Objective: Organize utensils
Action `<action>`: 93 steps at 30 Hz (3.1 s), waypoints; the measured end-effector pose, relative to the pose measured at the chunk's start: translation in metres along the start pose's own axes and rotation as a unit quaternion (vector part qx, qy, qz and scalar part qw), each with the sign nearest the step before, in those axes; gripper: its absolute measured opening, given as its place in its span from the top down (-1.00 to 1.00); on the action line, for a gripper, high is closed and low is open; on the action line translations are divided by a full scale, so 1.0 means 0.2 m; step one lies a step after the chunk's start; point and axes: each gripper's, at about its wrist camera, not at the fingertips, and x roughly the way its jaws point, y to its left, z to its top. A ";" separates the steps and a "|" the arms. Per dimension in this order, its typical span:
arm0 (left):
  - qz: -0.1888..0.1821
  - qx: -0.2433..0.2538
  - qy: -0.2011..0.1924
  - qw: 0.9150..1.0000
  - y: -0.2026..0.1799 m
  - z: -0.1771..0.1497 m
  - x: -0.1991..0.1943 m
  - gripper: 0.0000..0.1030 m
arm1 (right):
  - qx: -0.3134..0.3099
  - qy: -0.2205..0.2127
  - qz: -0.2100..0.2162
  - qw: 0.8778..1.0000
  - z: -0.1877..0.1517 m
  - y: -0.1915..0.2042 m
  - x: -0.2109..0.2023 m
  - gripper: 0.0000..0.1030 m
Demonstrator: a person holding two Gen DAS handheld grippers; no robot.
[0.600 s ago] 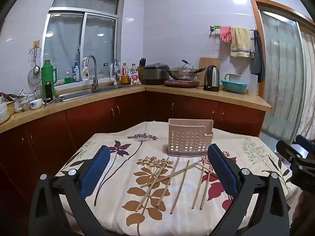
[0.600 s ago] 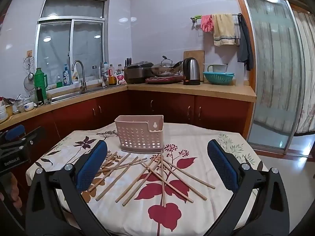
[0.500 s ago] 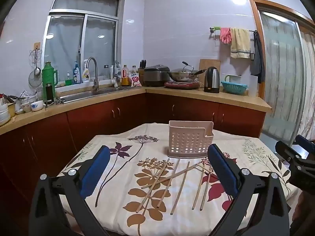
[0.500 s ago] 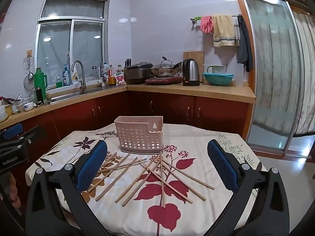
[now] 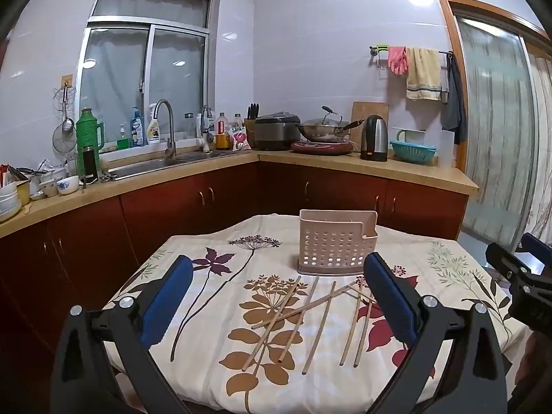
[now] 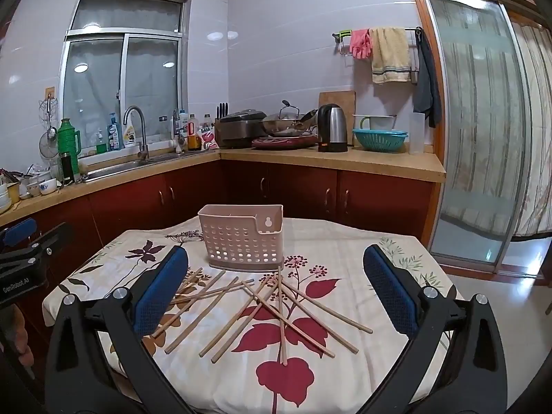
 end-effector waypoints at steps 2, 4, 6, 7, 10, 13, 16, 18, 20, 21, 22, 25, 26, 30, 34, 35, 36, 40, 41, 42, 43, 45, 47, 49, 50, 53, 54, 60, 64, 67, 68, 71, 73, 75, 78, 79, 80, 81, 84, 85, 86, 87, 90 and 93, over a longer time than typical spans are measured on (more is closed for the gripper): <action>0.001 0.001 0.000 1.000 0.00 0.00 0.00 -0.88 | 0.001 0.002 0.000 1.000 0.00 -0.01 0.00 -0.92; 0.003 0.002 0.000 1.000 0.00 0.00 0.00 -0.88 | 0.000 0.002 0.000 1.000 0.00 -0.01 0.01 -0.92; 0.003 0.001 0.001 1.000 0.00 0.00 0.00 -0.88 | 0.000 0.002 0.000 1.000 0.00 -0.01 0.01 -0.92; 0.003 0.001 0.001 1.000 0.00 0.00 0.00 -0.88 | 0.000 0.003 0.000 1.000 0.01 -0.02 0.01 -0.92; 0.004 0.001 0.000 1.000 0.00 0.00 0.01 -0.88 | 0.001 0.000 0.000 1.000 -0.02 0.01 0.00 -0.92; 0.004 0.001 0.000 1.000 0.01 0.00 0.00 -0.88 | 0.001 0.000 0.000 1.000 -0.02 0.01 0.00 -0.92; 0.004 0.001 0.000 1.000 0.01 0.00 0.00 -0.88 | 0.001 0.000 0.000 1.000 -0.02 0.00 0.00 -0.92; 0.004 0.001 0.000 1.000 0.01 0.00 0.00 -0.88 | 0.001 0.000 0.000 1.000 -0.02 0.01 0.01 -0.92; 0.004 0.001 -0.001 1.000 0.01 0.00 0.00 -0.88 | 0.001 -0.001 -0.001 1.000 -0.02 0.01 0.01 -0.92; 0.005 0.001 -0.001 1.000 0.01 0.00 0.00 -0.88 | 0.001 -0.001 0.000 1.000 -0.02 0.00 0.01 -0.92; 0.004 0.001 0.000 1.000 0.01 0.00 0.00 -0.88 | 0.001 -0.001 0.000 1.000 -0.02 0.00 0.01 -0.92; 0.004 0.001 0.000 1.000 0.02 0.00 0.00 -0.88 | 0.000 0.001 -0.001 1.000 -0.01 0.01 0.00 -0.92; 0.004 0.001 0.000 1.000 0.01 0.00 0.00 -0.88 | 0.000 0.001 0.000 1.000 -0.01 0.01 0.00 -0.92; 0.004 0.001 0.000 1.000 0.01 0.00 0.00 -0.88 | 0.000 0.001 -0.001 1.000 -0.02 0.01 0.00 -0.92; 0.004 0.001 0.000 1.000 0.01 0.00 0.00 -0.88 | 0.000 0.000 -0.001 1.000 -0.02 0.01 0.01 -0.92; 0.004 0.001 0.000 1.000 0.01 0.00 0.00 -0.88 | 0.000 0.001 -0.001 1.000 -0.02 0.01 0.01 -0.92; 0.004 0.001 0.000 1.000 0.01 0.00 0.00 -0.88 | 0.000 0.001 -0.001 1.000 -0.02 0.01 0.01 -0.92; 0.004 0.002 0.000 1.000 0.02 0.00 0.00 -0.88 | 0.000 0.001 -0.001 1.000 -0.02 0.01 0.01 -0.92; 0.004 0.002 0.000 1.000 0.01 0.00 0.00 -0.88 | 0.000 0.001 -0.001 1.000 -0.02 0.01 0.01 -0.92; 0.004 0.001 0.000 1.000 0.01 0.00 0.00 -0.88 | 0.000 0.000 -0.001 1.000 -0.02 0.01 0.01 -0.92; 0.004 0.001 0.000 1.000 0.01 0.00 0.00 -0.88 | 0.000 0.000 -0.001 1.000 -0.02 0.01 0.01 -0.92; 0.004 0.001 -0.001 1.000 0.01 0.00 0.00 -0.88 | 0.000 0.001 -0.001 1.000 -0.02 0.01 0.01 -0.92; 0.005 0.002 0.000 1.000 0.01 0.00 0.00 -0.88 | 0.000 0.000 -0.001 1.000 -0.02 0.01 0.01 -0.92; 0.004 0.002 -0.001 1.000 0.01 0.00 0.00 -0.88 | 0.000 0.001 -0.001 1.000 -0.02 0.01 0.01 -0.92; 0.004 0.002 -0.001 1.000 0.01 0.00 0.00 -0.88 | 0.000 0.001 -0.001 1.000 -0.02 0.01 0.01 -0.92; 0.004 0.002 0.000 1.000 0.01 0.00 0.00 -0.88 | 0.000 0.001 0.000 1.000 -0.02 0.01 0.01 -0.92; 0.004 0.002 0.000 1.000 0.01 0.00 0.00 -0.88 | -0.001 0.001 -0.001 1.000 -0.02 0.01 0.01 -0.92; 0.004 0.002 0.000 1.000 0.01 0.00 0.00 -0.88 | -0.001 0.002 0.000 1.000 -0.02 0.01 0.01 -0.92; 0.005 0.002 0.000 1.000 0.01 0.00 0.00 -0.88 | -0.001 0.002 -0.001 1.000 -0.02 0.01 0.01 -0.92; 0.004 0.002 0.001 1.000 0.01 -0.01 0.00 -0.88 | -0.001 0.003 0.000 1.000 -0.02 0.01 0.01 -0.92; 0.004 0.002 0.001 1.000 0.01 -0.01 0.00 -0.88 | -0.001 0.003 0.000 1.000 -0.02 0.02 0.01 -0.92; 0.004 0.002 0.001 1.000 0.02 -0.02 0.01 -0.88 | -0.001 0.004 0.000 1.000 -0.03 0.02 0.02 -0.92; 0.004 0.002 0.001 1.000 0.02 -0.01 0.01 -0.88 | -0.002 0.004 0.000 1.000 -0.03 0.02 0.01 -0.92; 0.004 0.002 0.002 1.000 0.02 -0.02 0.01 -0.88 | -0.002 0.006 0.001 1.000 -0.03 0.02 0.02 -0.92; 0.005 0.003 0.007 1.000 0.04 -0.04 0.03 -0.88 | -0.002 0.010 0.001 1.000 -0.05 0.02 0.04 -0.92; 0.005 0.003 0.009 1.000 0.04 -0.05 0.04 -0.88 | -0.003 0.013 0.001 1.000 -0.09 0.04 0.07 -0.92; 0.005 0.004 0.012 1.000 0.04 -0.06 0.05 -0.88 | -0.003 0.016 0.003 1.000 -0.10 0.04 0.09 -0.92; 0.005 0.005 0.016 1.000 0.04 -0.07 0.07 -0.88 | -0.002 0.020 0.003 1.000 -0.12 0.03 0.11 -0.92; 0.001 0.008 0.035 0.999 0.05 -0.13 0.16 -0.88 | 0.000 0.034 0.005 0.999 -0.17 0.01 0.16 -0.92; 0.000 0.009 0.042 0.999 0.04 -0.15 0.19 -0.88 | 0.001 0.039 0.006 0.999 -0.18 0.00 0.18 -0.92; -0.001 0.010 0.049 0.999 0.04 -0.16 0.21 -0.88 | 0.002 0.048 0.006 0.999 -0.22 -0.01 0.21 -0.92; -0.001 0.012 0.054 0.998 0.03 -0.18 0.23 -0.88 | 0.002 0.055 0.006 0.998 -0.24 -0.02 0.23 -0.92; -0.004 0.015 0.081 0.997 0.04 -0.26 0.33 -0.88 | 0.002 0.077 0.006 0.997 -0.33 -0.04 0.30 -0.92; 0.000 0.014 0.098 0.995 0.05 -0.32 0.41 -0.88 | 0.004 0.100 0.004 0.995 -0.42 -0.08 0.37 -0.92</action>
